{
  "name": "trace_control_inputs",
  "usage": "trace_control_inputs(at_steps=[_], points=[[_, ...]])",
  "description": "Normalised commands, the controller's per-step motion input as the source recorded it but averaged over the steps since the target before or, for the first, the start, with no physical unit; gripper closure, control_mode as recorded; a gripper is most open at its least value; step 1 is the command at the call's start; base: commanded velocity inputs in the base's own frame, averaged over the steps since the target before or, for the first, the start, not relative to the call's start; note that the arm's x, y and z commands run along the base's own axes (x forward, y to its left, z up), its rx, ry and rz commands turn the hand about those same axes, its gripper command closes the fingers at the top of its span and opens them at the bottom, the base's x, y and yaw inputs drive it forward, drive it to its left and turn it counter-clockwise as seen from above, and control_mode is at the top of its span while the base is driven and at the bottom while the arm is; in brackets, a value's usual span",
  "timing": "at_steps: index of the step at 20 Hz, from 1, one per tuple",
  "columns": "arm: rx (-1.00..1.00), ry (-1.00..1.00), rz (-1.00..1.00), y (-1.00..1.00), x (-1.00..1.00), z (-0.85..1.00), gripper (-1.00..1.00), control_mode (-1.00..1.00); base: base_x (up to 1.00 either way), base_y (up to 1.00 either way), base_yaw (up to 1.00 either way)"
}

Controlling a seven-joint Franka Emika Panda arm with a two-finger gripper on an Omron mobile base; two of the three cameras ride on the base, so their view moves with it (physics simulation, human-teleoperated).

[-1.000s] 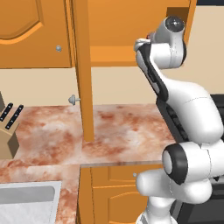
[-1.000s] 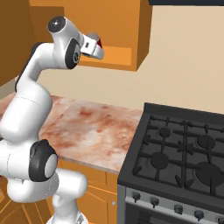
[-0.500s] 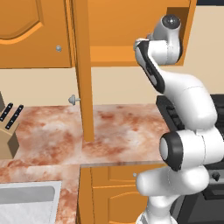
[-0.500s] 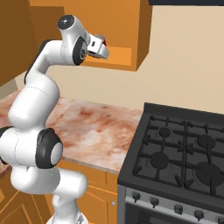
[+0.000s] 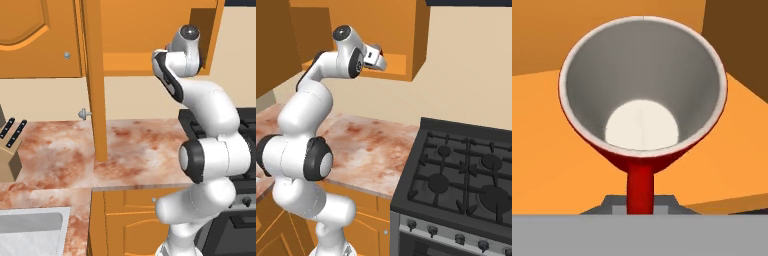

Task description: Move the mug from next to the sink to the open cabinet. Then, move the bowl with the steak to the fridge to clear the area for faucet cleaning.

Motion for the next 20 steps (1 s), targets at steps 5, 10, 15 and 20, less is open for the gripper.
trace_control_inputs(at_steps=[5, 10, 15, 20], points=[[0.00, 0.00, 0.00, -0.13, 0.52, -0.03, 1.00, -1.00, 0.00, 0.00, 0.00], [0.00, 0.08, 0.00, -0.10, 0.36, 0.00, 1.00, -1.00, 0.00, 0.00, 0.00], [0.00, 0.06, 0.00, 0.00, 0.09, 0.00, -1.00, -1.00, 0.00, 0.00, 0.00], [-0.09, -0.18, 0.00, 0.00, -0.14, 0.15, -1.00, -1.00, 0.00, 0.00, 0.00]])
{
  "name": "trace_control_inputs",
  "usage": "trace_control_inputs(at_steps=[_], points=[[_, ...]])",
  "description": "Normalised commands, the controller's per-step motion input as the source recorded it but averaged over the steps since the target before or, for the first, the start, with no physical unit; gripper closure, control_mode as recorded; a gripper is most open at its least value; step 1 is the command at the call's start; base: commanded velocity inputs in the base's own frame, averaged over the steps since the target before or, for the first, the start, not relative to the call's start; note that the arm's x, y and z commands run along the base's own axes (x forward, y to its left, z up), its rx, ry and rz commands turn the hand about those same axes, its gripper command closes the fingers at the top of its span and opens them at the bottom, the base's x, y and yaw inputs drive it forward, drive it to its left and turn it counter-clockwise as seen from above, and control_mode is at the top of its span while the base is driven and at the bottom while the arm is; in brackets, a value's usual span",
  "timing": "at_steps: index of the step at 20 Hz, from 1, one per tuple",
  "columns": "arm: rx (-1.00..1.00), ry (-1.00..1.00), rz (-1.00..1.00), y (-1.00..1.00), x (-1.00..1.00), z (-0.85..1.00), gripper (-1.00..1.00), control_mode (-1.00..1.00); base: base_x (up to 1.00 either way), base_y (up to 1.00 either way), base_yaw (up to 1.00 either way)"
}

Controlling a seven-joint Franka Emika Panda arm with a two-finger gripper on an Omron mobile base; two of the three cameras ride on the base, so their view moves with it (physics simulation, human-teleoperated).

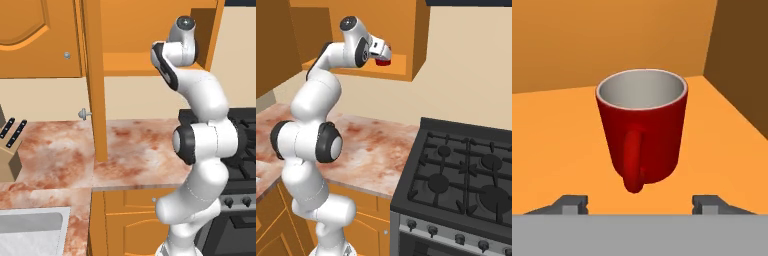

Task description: Move the mug from next to the sink to the open cabinet. Then, move the bowl with the steak to the fridge to clear the area for faucet cleaning.

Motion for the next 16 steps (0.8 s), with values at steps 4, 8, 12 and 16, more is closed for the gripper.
trace_control_inputs(at_steps=[4, 8, 12, 16], points=[[-0.14, -0.21, 0.00, 0.01, -0.70, 0.05, -1.00, -1.00, 0.00, 0.00, 0.00], [-0.09, -0.17, 0.00, 0.09, -1.00, 0.00, -1.00, -1.00, 0.00, 0.00, 0.00], [0.00, -0.01, -0.06, 0.12, -1.00, -0.05, -1.00, -1.00, 0.00, 0.00, 0.00], [0.00, 0.12, -0.10, 0.09, -1.00, -0.36, -1.00, -1.00, 0.00, 0.00, 0.00]])
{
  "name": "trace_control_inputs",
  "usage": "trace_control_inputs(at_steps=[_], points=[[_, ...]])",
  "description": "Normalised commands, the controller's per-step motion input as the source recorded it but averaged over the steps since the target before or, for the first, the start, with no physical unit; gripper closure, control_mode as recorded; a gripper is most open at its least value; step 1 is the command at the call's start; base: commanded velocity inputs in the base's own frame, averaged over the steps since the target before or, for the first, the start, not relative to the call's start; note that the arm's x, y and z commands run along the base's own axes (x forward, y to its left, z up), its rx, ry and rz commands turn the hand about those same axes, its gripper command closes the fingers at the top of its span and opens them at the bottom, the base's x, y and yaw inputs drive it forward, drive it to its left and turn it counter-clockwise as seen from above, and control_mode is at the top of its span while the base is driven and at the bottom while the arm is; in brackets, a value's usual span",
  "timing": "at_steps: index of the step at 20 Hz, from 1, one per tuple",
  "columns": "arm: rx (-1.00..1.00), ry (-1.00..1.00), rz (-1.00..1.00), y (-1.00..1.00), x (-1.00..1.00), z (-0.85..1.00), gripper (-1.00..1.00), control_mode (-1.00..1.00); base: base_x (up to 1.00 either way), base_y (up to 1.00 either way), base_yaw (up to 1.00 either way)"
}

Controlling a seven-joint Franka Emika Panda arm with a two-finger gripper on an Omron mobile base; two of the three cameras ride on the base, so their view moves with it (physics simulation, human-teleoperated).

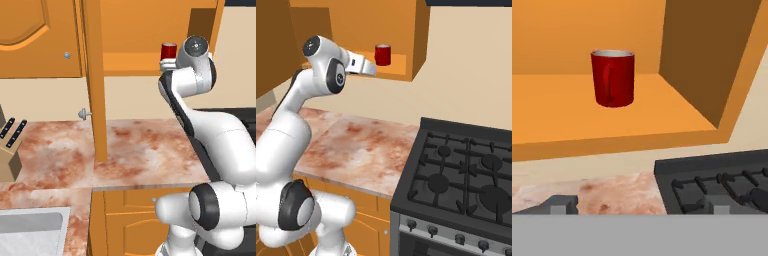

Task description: Move the mug from next to the sink to the open cabinet. Then, move the bowl with the steak to the fridge to clear the area for faucet cleaning.

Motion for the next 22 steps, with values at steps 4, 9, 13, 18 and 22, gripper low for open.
trace_control_inputs(at_steps=[4, 9, 13, 18, 22], points=[[0.01, 0.24, -0.06, 0.01, -1.00, -0.68, -1.00, -1.00, 0.00, 0.00, 0.00], [0.14, 0.33, -0.02, -0.24, -0.79, -0.79, -1.00, -1.00, 0.00, 0.00, 0.00], [0.07, 0.01, 0.07, -0.72, -0.20, -0.43, -1.00, -1.00, 0.00, 0.00, 0.00], [0.00, -0.05, 0.12, -0.51, -0.02, -0.11, -1.00, -1.00, 0.00, 0.00, 0.00], [0.00, 0.01, 0.09, -0.03, -0.07, -0.12, -1.00, 1.00, -0.52, -0.06, 0.39]])
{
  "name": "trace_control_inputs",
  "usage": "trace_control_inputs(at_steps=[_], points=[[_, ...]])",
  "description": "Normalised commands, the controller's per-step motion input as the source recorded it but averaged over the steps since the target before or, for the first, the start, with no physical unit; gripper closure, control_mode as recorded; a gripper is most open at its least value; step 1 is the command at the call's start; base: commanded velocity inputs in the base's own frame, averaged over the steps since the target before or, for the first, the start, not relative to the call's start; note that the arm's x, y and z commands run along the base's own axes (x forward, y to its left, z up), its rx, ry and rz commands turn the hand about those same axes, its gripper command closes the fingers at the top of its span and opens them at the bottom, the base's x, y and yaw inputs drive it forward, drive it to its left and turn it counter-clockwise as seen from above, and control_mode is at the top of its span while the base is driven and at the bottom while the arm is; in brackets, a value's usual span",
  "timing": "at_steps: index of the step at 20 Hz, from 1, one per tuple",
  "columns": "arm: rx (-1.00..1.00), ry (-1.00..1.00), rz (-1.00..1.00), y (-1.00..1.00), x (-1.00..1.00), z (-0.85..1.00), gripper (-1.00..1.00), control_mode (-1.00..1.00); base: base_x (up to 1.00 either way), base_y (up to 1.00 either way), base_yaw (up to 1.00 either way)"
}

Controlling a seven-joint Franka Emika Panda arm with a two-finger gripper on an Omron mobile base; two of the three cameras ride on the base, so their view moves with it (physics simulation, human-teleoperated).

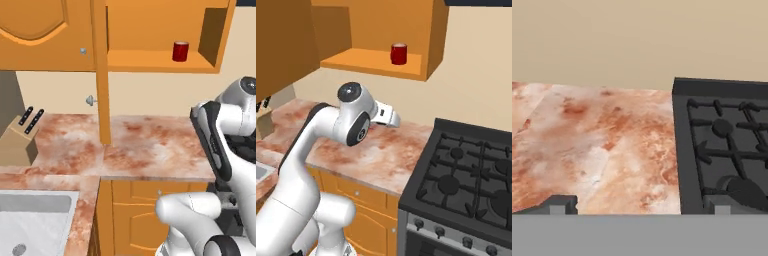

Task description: Move the mug from next to the sink to the open cabinet. Then, move the bowl with the steak to the fridge to clear the area for faucet cleaning.

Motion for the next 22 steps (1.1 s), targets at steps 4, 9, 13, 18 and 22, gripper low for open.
trace_control_inputs(at_steps=[4, 9, 13, 18, 22], points=[[0.00, 0.00, 0.00, 0.00, 0.00, 0.00, -1.00, 1.00, -0.98, 0.00, 0.61], [0.00, 0.00, 0.00, 0.00, 0.00, 0.00, -1.00, 1.00, -0.91, 0.00, 0.67], [0.00, 0.00, 0.00, 0.00, 0.00, 0.00, -1.00, 1.00, -0.84, 0.09, 0.68], [0.00, 0.00, 0.00, 0.00, 0.00, 0.00, -1.00, 1.00, -0.74, 0.11, 0.73], [0.00, 0.00, 0.00, 0.00, 0.00, 0.00, -1.00, 1.00, -0.83, 0.28, 0.71]])
